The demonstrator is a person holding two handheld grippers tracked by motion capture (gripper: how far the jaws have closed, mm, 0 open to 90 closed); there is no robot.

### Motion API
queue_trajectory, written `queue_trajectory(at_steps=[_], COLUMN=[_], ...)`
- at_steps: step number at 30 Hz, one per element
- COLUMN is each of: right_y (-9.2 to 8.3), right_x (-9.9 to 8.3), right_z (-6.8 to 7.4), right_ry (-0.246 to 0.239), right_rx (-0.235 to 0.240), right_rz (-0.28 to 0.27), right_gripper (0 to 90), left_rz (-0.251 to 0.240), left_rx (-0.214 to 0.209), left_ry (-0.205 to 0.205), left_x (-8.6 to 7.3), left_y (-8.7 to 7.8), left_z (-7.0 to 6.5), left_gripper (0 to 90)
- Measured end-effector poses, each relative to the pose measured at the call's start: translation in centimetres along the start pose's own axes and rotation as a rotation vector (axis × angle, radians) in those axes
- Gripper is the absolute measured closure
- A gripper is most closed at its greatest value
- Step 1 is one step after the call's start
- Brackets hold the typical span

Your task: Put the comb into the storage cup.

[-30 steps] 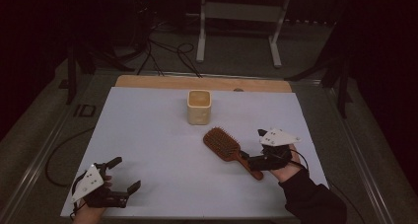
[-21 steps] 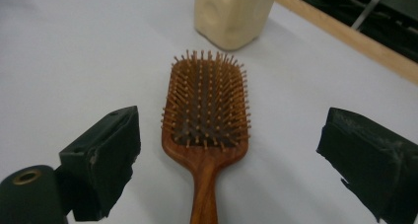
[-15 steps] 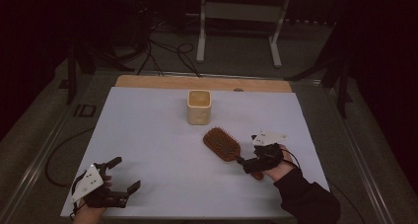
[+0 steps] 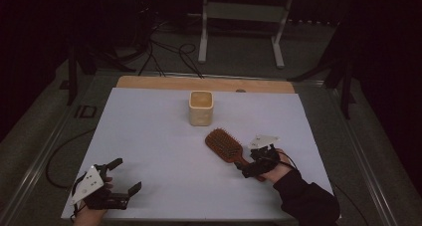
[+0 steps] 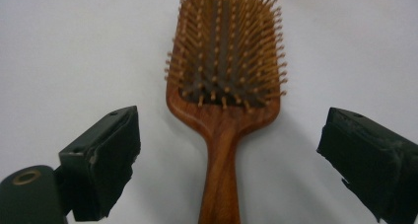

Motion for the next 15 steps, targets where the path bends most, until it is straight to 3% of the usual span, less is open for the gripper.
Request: queue_trajectory(at_steps=[15], right_y=[1.5], right_x=[-1.4], right_z=[0.4], right_ry=[0.004], right_rx=[0.025], right_rz=[0.113], right_gripper=[8.6], left_rz=[-0.002], left_rx=[-0.001], left_ry=[0.000], left_x=[0.1], left_y=[-0.1], left_z=[0.0], left_gripper=[0.0])
Point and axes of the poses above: each handheld gripper's, and its own axes: y roughly forward along the jaws, x roughly out of its top, z roughly to its left, the point moved 10 cm from there along y, roughly forward along the jaws, and after that the axes turned 5 degrees about -y, right-handed, at the moved point
